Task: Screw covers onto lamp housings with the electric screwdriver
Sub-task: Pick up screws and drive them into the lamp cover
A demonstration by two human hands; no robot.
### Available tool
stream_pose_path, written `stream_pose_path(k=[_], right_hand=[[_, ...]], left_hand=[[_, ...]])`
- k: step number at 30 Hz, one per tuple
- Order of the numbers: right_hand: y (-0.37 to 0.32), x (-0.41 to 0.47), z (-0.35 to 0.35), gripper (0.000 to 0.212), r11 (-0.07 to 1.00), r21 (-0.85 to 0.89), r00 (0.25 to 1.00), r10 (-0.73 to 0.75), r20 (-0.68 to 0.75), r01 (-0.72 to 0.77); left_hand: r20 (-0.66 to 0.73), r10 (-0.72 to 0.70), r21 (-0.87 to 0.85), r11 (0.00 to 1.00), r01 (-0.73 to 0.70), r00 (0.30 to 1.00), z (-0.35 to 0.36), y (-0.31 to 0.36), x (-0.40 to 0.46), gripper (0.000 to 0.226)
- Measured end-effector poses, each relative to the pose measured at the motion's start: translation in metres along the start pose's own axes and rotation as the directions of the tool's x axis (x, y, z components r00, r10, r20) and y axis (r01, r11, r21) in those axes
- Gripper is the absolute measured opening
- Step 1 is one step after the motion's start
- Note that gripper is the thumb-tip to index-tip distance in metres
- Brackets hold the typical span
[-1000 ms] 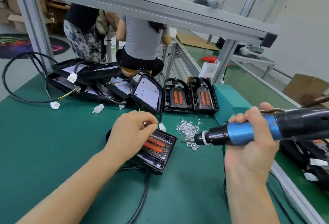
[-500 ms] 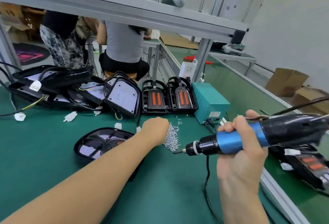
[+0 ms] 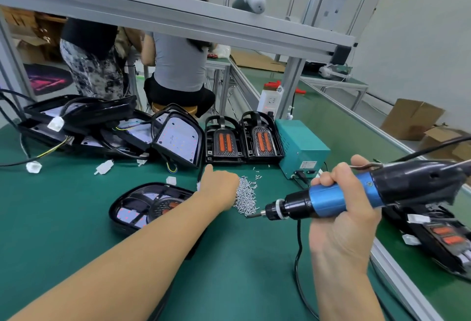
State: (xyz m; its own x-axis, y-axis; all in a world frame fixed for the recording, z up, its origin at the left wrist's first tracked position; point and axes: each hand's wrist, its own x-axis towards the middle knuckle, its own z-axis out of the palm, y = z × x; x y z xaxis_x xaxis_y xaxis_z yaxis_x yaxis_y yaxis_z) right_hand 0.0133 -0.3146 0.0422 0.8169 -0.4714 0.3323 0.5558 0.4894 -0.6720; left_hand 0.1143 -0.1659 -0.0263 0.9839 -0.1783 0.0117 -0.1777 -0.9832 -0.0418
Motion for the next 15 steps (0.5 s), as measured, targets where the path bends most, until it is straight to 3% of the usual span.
stream_pose_path(k=[3,6,8,11,13,15], right_hand=[[-0.003,0.002,0.003,0.023,1.0,0.028,1.0,0.006,0.0,-0.006],[-0.006,0.005,0.006,0.021,0.997,0.071,1.0,0.026,0.002,-0.026],[-0.009,0.007,0.008,0.02,0.992,0.113,0.999,0.046,0.004,-0.047],[-0.012,0.008,0.013,0.019,0.978,0.188,0.996,0.082,0.025,-0.086],[-0.011,0.006,0.02,0.019,0.962,0.245,0.992,0.116,0.043,-0.123],[-0.01,0.001,0.026,0.018,0.943,0.291,0.987,0.15,0.055,-0.159]], left_hand=[[-0.071,0.0,-0.124,0.992,-0.009,0.997,-0.009,-0.004,-0.009,0.024],[-0.189,-0.016,-0.427,0.902,-0.068,0.982,-0.021,-0.019,-0.029,0.018],[-0.214,-0.051,-0.647,0.756,-0.103,0.975,-0.023,-0.029,-0.051,0.015],[-0.177,-0.116,-0.902,0.417,-0.113,0.977,-0.021,-0.041,-0.09,0.02],[-0.14,-0.158,-0.968,0.23,-0.101,0.977,-0.02,-0.047,-0.111,0.017],[-0.112,-0.182,-0.99,0.108,-0.093,0.977,-0.019,-0.05,-0.127,0.015]])
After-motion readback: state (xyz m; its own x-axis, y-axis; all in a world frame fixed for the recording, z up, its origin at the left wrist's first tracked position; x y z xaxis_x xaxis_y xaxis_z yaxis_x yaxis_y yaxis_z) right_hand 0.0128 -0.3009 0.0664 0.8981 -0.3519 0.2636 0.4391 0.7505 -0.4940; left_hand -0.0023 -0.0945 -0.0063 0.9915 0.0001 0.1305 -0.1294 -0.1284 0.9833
